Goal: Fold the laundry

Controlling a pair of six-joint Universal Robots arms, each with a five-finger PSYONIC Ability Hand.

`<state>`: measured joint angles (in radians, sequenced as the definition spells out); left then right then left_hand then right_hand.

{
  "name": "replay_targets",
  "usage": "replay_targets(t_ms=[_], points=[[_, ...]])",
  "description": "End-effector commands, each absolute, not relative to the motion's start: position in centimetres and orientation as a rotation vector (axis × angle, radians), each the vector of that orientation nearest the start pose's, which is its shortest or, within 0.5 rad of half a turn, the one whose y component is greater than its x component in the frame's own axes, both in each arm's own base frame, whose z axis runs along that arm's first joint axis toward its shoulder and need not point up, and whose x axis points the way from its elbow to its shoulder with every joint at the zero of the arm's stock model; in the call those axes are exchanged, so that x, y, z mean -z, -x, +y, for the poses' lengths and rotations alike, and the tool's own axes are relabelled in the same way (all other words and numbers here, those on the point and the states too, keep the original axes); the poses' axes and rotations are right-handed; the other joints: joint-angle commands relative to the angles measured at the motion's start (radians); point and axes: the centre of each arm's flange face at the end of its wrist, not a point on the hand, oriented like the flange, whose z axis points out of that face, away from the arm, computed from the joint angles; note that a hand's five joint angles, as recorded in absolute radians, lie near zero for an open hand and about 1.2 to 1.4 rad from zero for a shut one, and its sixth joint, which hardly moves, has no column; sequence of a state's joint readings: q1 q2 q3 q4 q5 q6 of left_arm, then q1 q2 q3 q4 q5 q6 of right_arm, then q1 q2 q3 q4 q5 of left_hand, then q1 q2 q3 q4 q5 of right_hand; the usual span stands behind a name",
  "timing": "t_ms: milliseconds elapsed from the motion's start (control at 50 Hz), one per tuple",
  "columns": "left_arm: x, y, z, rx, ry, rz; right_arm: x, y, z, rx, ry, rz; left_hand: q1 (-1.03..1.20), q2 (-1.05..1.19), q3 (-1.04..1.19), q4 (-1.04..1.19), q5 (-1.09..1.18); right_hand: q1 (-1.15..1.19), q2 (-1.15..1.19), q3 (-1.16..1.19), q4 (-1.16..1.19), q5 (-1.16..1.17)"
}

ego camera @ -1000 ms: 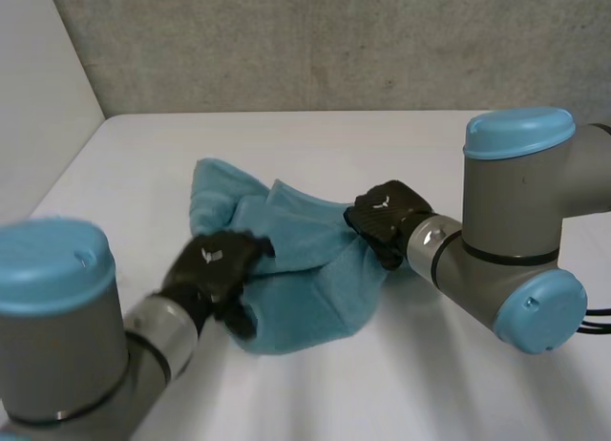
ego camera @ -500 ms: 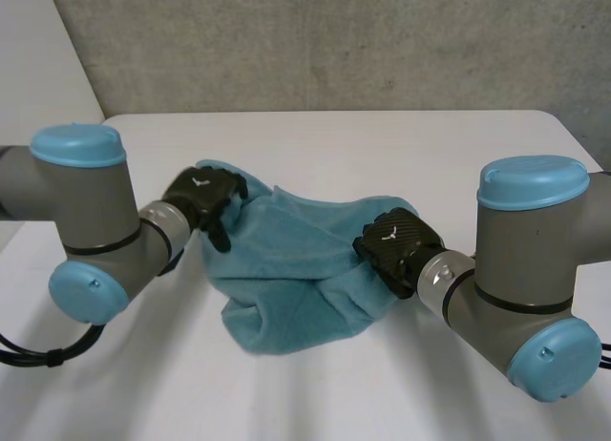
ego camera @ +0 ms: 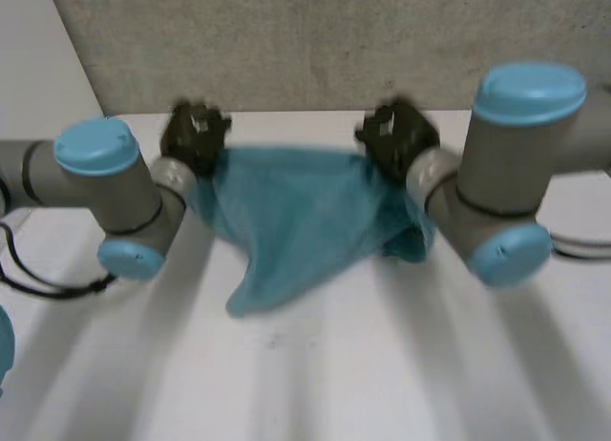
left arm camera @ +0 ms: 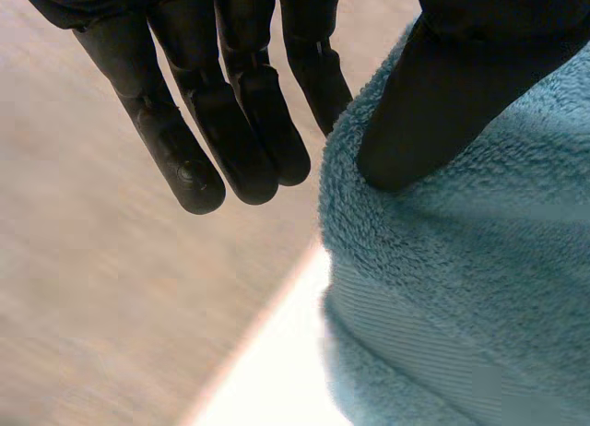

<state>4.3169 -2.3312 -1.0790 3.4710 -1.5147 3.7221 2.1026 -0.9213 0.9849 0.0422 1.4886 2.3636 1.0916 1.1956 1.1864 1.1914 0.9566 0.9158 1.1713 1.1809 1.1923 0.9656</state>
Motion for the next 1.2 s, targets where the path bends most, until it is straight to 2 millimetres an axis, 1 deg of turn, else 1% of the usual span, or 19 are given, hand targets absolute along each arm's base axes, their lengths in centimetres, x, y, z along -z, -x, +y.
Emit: replay_targets(t_ms=[20,60,120,200,220,240,300,400,520,620,660,740,760,820,860,980,1040,1080,1200], points=[[-33.1,29.8,-38.0,2.682,-0.577,1.285,-33.3,-35.8,-34.7,2.816,1.051,1.453,0.305,0.201,0.210,0.205,0.265,0.480,0.225,0.215,0.204,0.256],[-34.3,29.2,-36.7,2.741,-0.518,1.279,-34.0,-35.7,-34.0,2.834,1.024,1.394,0.305,0.201,0.210,0.205,0.265,0.480,0.225,0.215,0.204,0.256],[-34.2,28.7,-35.5,2.737,-0.519,1.326,-33.4,-35.3,-32.6,2.767,1.103,1.397,0.305,0.201,0.210,0.205,0.265,0.480,0.225,0.215,0.204,0.256],[-29.6,27.3,-32.4,2.576,-0.627,1.589,-30.1,-34.9,-30.1,2.542,1.324,1.422,0.305,0.201,0.210,0.205,0.265,0.480,0.225,0.215,0.204,0.256],[-28.5,27.1,-31.8,2.536,-0.654,1.644,-28.2,-34.6,-29.0,2.421,1.417,1.456,0.305,0.201,0.210,0.205,0.265,0.480,0.225,0.215,0.204,0.256],[-26.1,26.6,-30.2,2.441,-0.709,1.761,-27.3,-34.5,-28.5,2.354,1.459,1.477,0.305,0.201,0.210,0.205,0.265,0.480,0.225,0.215,0.204,0.256],[-22.2,25.2,-26.9,2.258,-0.796,1.957,-24.2,-33.9,-26.0,2.084,1.590,1.556,0.305,0.201,0.210,0.205,0.265,0.480,0.225,0.215,0.204,0.256],[-17.6,23.5,-22.8,1.987,-0.881,2.203,-21.1,-32.9,-23.2,1.744,1.686,1.665,0.305,0.201,0.210,0.205,0.265,0.480,0.225,0.215,0.204,0.256],[-15.5,22.1,-19.3,1.766,-0.815,2.471,-19.2,-32.2,-21.8,1.564,1.713,1.759,0.305,0.201,0.210,0.205,0.265,0.480,0.225,0.215,0.204,0.256],[-16.8,22.3,-16.5,1.661,-0.804,2.643,-18.4,-32.0,-21.6,1.547,1.704,1.778,0.182,0.078,0.087,0.082,0.142,0.480,0.225,0.215,0.204,0.256],[-18.1,22.4,-16.3,1.692,-0.804,2.635,-18.4,-31.9,-21.6,1.559,1.702,1.774,0.150,0.046,0.055,0.050,0.110,0.480,0.225,0.215,0.204,0.256],[-22.1,22.9,-16.9,1.885,-0.777,2.541,-18.3,-31.6,-21.5,1.593,1.698,1.796,-0.158,-0.262,-0.253,-0.258,-0.197,0.480,0.225,0.215,0.204,0.256],[-23.7,23.2,-17.5,1.981,-0.758,2.488,-18.3,-31.4,-21.3,1.605,1.704,1.805,-0.359,-0.463,-0.454,-0.459,-0.399,0.467,0.211,0.202,0.190,0.243],[-25.0,23.6,-18.4,2.077,-0.744,2.434,-18.3,-31.2,-21.3,1.614,1.703,1.817,-0.499,-0.603,-0.594,-0.599,-0.539,0.458,0.203,0.193,0.182,0.234],[-26.3,24.9,-20.6,2.220,-0.758,2.359,-17.9,-31.1,-21.1,1.613,1.703,1.821,-0.649,-0.753,-0.744,-0.749,-0.688,0.423,0.167,0.158,0.146,0.199],[-24.0,27.1,-24.7,2.212,-0.862,2.364,-17.4,-30.9,-20.8,1.609,1.706,1.827,-0.649,-0.753,-0.744,-0.749,-0.689,0.382,0.126,0.117,0.105,0.157],[-21.9,27.7,-26.4,2.124,-0.925,2.383,-17.4,-30.9,-20.8,1.609,1.706,1.827,-0.643,-0.747,-0.738,-0.743,-0.683,0.367,0.112,0.102,0.091,0.143],[-19.4,28.5,-27.9,2.003,-1.030,2.364,-17.4,-30.9,-20.8,1.609,1.706,1.827,-0.634,-0.738,-0.729,-0.734,-0.674,0.367,0.112,0.102,0.091,0.143],[-16.4,29.3,-30.2,1.851,-1.174,2.265,-17.3,-30.9,-20.8,1.608,1.705,1.830,-0.620,-0.724,-0.715,-0.720,-0.659,0.367,0.112,0.102,0.091,0.143]])
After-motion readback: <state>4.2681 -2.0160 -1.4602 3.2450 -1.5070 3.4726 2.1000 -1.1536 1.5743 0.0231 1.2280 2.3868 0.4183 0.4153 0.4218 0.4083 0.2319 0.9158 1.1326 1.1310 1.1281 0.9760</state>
